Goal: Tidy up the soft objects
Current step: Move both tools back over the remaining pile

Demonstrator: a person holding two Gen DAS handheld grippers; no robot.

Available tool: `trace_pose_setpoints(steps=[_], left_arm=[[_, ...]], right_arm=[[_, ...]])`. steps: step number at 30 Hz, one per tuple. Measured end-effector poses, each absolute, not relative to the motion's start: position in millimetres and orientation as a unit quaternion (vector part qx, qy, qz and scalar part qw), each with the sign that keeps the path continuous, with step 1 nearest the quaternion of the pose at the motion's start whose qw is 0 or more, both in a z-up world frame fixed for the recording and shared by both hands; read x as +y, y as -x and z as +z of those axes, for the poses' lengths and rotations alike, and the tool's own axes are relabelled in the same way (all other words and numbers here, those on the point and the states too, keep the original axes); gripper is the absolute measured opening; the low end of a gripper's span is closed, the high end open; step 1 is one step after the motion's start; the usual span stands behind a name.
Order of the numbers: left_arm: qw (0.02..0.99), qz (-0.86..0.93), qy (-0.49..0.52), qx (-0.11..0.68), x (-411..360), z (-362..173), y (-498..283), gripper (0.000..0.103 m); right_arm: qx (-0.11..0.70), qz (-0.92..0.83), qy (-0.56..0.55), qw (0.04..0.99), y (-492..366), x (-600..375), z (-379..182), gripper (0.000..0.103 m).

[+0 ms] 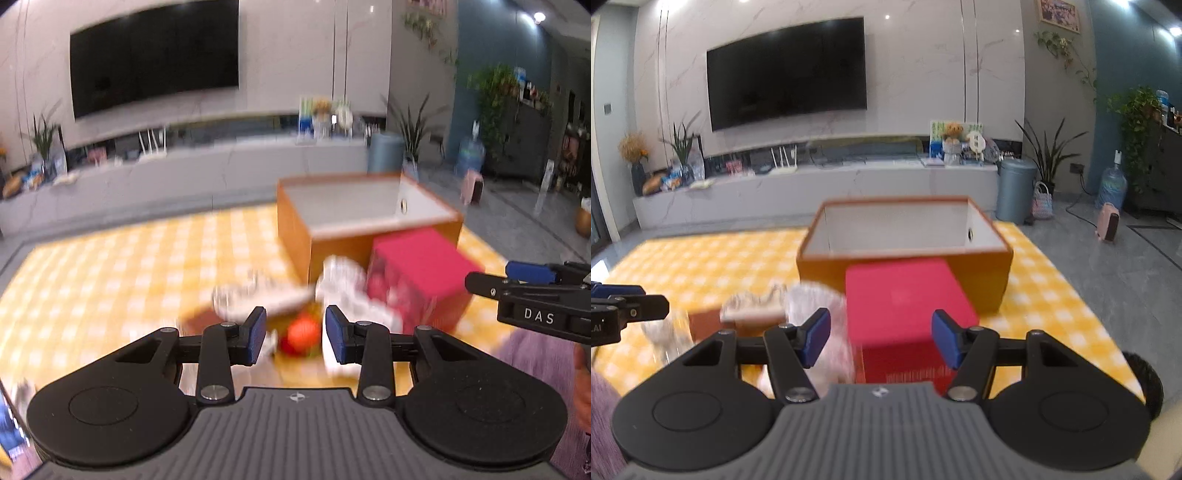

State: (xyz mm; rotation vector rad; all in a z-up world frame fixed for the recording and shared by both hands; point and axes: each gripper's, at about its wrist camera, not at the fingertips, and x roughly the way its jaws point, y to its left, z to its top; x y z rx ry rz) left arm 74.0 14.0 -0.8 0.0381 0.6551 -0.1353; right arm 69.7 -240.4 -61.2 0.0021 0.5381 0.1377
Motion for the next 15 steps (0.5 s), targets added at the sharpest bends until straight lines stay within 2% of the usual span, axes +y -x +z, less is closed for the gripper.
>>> trace_pose_setpoints(steps=[4,6,9,13,15], left_arm=[[0.933,-0.059,-0.009,0.356,24,-22,-70,0.046],[0.928,-0.053,-0.002,0.368,28,-35,-64,0.057],[0.925,-0.03,-0.005,0.379,33,-50,-62,0.065],[0.918,0.0,0.021,0.397,46,-64,-71,0.071],[0.916,0.009,0.037,0.399,53,-71,-69,0.078]], right_arm=[[0.288,0.077,0.011,0.954,-63,-229,-93,0.061],[0.291,0.086,0.03,0.952,-58,-220,-104,0.061],[0.298,0.109,0.053,0.947,-58,-207,-112,0.061],[0.295,0.13,0.062,0.945,-56,-193,-115,0.065],[0.294,0.134,0.068,0.944,-58,-188,-116,0.065]])
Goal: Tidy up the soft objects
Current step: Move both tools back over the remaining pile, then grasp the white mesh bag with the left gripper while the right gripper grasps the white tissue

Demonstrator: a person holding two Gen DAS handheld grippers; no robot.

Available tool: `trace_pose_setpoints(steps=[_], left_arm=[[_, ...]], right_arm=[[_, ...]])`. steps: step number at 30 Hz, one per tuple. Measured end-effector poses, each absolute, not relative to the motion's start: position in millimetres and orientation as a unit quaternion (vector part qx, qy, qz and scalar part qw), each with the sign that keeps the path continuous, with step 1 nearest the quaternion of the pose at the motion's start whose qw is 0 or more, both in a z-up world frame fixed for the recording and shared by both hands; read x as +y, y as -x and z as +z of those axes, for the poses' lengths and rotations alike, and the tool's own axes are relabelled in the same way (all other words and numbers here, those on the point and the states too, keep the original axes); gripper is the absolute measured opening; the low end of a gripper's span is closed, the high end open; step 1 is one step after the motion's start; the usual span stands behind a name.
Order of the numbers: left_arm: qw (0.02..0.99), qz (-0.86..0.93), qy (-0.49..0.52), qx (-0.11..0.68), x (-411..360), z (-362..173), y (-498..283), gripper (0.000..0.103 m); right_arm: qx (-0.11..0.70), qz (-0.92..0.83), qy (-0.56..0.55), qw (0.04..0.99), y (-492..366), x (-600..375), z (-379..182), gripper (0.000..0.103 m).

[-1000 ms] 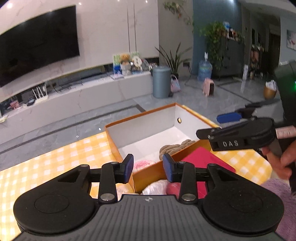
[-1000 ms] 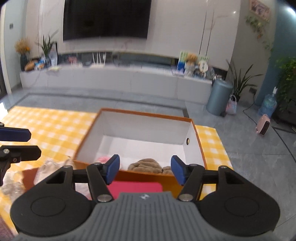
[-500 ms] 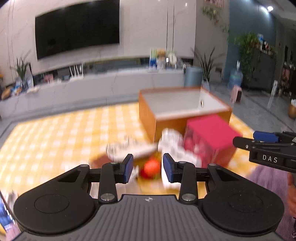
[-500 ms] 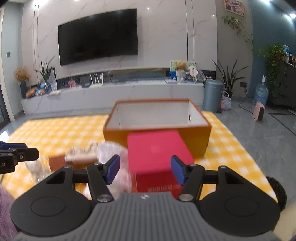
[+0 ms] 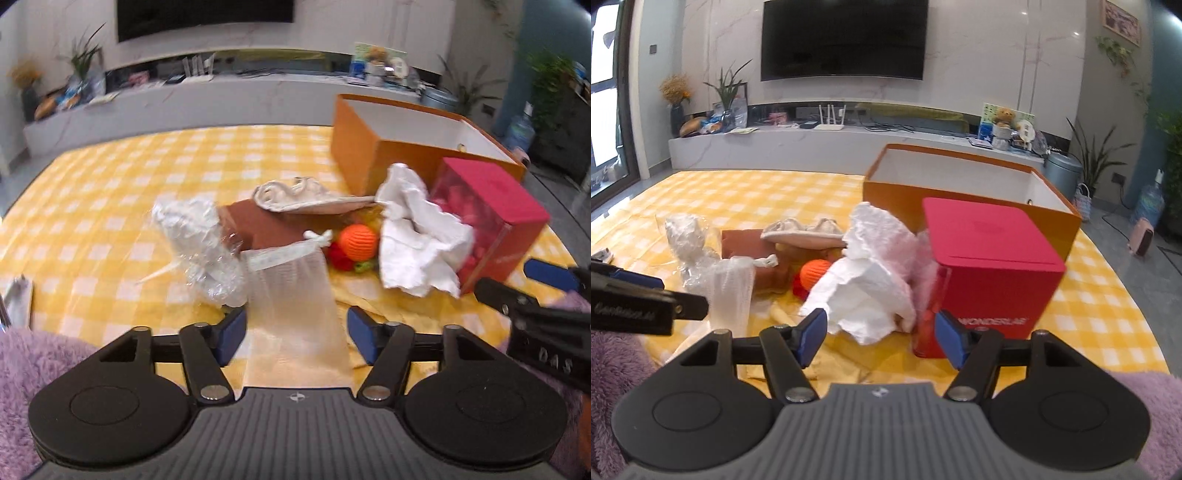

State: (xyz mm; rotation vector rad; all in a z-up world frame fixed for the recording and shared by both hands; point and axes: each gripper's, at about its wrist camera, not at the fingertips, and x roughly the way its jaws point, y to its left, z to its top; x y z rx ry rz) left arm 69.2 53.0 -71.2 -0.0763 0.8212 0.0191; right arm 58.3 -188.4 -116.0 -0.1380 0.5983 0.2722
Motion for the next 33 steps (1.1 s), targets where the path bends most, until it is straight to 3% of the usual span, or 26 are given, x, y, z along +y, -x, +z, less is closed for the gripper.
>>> trace_pose_setpoints(steps=[16,17,19,20,21,22,24,26,33], left_arm=[[0.89,0.012,0.02,0.456,47,-115,-107,0.079],[0.888,0.009,0.02,0.46,47,-117,-108,0.075],[0.881,0.013,0.021,0.472,48,-120,-110,0.059],[0.878,0.017,0.021,0.478,49,-121,-109,0.039],[0.876,0.015,0.023,0.481,49,-121,-110,0.03],[0.877,0.011,0.025,0.48,50,-121,-107,0.028],[0.883,0.003,0.018,0.469,48,-118,-100,0.007],[0.89,-0.006,0.008,0.455,44,-114,-94,0.002],[0.908,-0.008,0.029,0.419,49,-100,-77,0.001]], right_arm=[[0.31,0.139,0.093,0.936,-84,-168,-143,0.064],[0.307,0.139,0.097,0.936,-85,-166,-143,0.064],[0.301,0.138,0.109,0.937,-85,-164,-143,0.064],[0.298,0.138,0.117,0.937,-84,-162,-143,0.064],[0.295,0.14,0.124,0.937,-83,-160,-144,0.065],[0.293,0.141,0.132,0.936,-82,-159,-145,0.065],[0.289,0.146,0.145,0.935,-82,-155,-146,0.068],[0.29,0.148,0.155,0.933,-84,-152,-149,0.07],[0.285,0.145,0.18,0.93,-100,-138,-157,0.08]])
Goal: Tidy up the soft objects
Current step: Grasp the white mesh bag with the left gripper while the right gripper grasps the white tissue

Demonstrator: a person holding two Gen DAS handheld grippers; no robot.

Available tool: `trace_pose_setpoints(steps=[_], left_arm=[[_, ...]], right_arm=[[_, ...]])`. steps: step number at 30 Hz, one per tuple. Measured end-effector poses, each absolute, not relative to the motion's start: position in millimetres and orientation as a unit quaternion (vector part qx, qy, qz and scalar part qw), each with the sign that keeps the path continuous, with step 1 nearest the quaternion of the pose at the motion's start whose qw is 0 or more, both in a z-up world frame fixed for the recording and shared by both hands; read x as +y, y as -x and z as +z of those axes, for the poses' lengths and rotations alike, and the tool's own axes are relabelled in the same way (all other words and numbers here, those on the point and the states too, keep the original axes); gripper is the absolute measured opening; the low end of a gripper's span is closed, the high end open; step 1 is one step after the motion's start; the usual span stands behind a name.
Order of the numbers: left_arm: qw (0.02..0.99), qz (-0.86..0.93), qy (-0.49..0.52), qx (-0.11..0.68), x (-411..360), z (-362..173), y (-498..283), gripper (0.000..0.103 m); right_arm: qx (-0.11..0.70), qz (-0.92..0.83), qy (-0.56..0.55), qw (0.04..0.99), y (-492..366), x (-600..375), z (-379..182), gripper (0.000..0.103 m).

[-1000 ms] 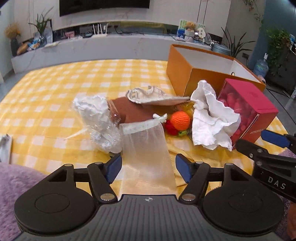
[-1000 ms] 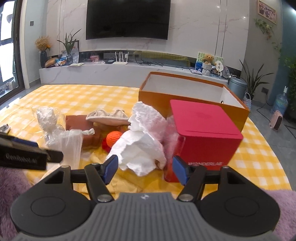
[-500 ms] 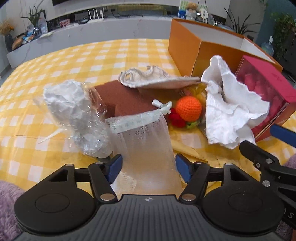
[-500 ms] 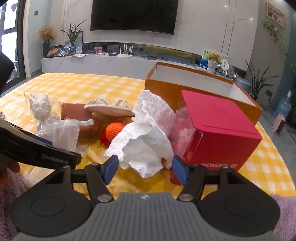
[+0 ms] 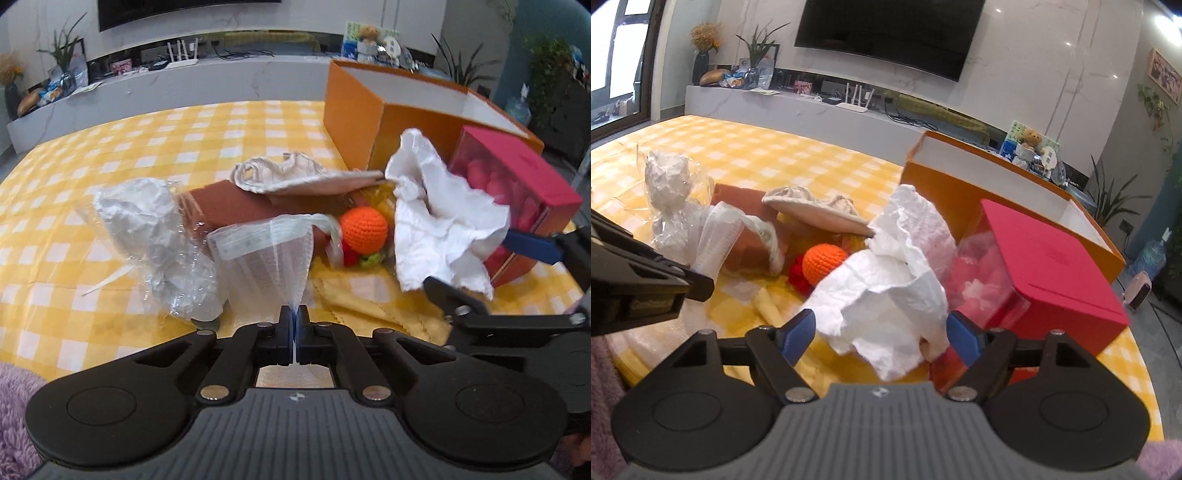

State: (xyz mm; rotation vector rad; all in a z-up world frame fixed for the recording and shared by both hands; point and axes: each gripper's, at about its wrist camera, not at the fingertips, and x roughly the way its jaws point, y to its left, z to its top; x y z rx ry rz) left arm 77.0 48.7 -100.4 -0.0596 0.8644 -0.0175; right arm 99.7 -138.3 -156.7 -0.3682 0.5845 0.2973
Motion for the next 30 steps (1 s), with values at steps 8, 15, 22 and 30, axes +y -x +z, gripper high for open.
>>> trace_pose_setpoints(steps=[8,15,22,30], left_arm=[[0.915,-0.011,0.047,0.4,55,-93,-74,0.001],[0.914,-0.016,0.047,0.403,54,-96,-80,0.001],[0.913,-0.022,0.047,0.406,53,-99,-81,0.001],[0.918,-0.026,0.039,0.394,50,-96,-77,0.001]], right_arm=[[0.269,0.117,0.265,0.919,-111,-108,-176,0.087],[0.27,0.106,0.286,0.913,-121,-100,-185,0.082],[0.284,0.113,0.276,0.911,-124,-102,-189,0.042],[0.28,0.107,0.207,0.931,-120,-127,-169,0.012]])
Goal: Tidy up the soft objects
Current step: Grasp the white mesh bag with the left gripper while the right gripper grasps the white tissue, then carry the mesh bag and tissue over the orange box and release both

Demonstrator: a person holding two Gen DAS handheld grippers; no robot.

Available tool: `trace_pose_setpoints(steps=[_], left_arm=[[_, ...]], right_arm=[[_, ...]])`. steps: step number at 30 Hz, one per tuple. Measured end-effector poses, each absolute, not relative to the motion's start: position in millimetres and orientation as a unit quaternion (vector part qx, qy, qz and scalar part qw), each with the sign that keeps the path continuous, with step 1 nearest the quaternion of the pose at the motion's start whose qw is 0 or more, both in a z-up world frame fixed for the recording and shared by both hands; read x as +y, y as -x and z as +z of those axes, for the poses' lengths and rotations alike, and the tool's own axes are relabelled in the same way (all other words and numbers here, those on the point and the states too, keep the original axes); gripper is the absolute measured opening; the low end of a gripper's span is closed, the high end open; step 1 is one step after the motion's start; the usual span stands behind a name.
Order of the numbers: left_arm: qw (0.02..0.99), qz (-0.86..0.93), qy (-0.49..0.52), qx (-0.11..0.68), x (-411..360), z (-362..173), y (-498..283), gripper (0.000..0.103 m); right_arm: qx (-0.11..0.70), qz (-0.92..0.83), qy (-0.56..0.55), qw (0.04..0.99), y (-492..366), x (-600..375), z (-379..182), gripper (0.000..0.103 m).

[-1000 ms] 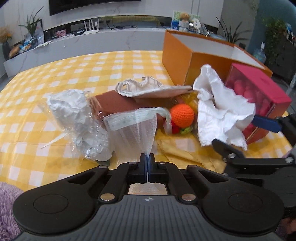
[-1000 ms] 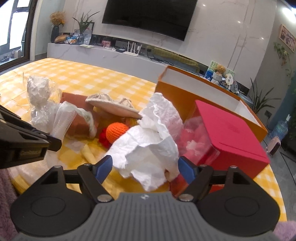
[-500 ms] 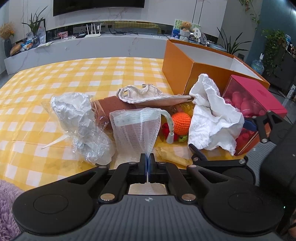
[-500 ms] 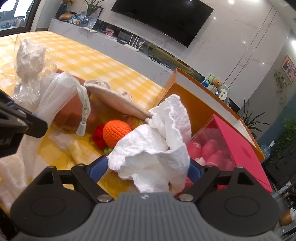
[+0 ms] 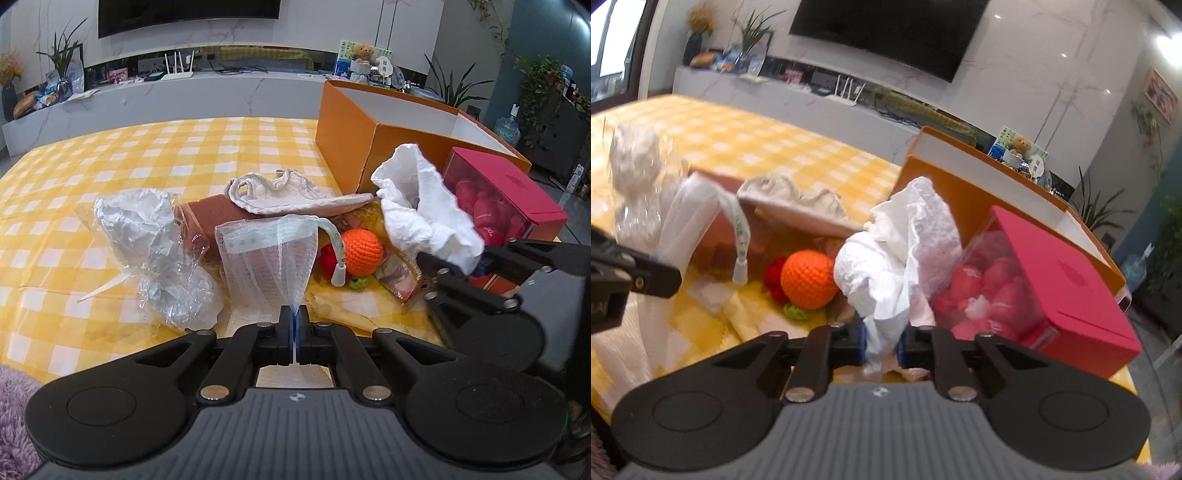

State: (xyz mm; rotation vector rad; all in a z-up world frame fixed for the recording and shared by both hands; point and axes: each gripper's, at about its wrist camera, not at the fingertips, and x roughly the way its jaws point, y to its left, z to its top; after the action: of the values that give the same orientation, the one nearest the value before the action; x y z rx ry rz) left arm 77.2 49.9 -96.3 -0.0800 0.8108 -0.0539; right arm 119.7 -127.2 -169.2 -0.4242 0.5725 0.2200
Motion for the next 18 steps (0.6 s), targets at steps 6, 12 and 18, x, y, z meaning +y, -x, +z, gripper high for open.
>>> trace_pose_setpoints(steps=[6,12,18], left_arm=[[0.923,-0.021,0.042,0.381,50,-90,-70,0.001],[0.929,-0.024,0.047,0.365,47,-75,-58,0.001],[0.937,-0.036,0.052,0.344,40,-52,-43,0.001]], right_arm=[[0.281,0.109,0.138,0.943,-108,-151,-146,0.011],[0.271,0.122,0.065,0.952,-87,-174,-117,0.01],[0.256,0.146,0.042,0.955,-57,-181,-95,0.01]])
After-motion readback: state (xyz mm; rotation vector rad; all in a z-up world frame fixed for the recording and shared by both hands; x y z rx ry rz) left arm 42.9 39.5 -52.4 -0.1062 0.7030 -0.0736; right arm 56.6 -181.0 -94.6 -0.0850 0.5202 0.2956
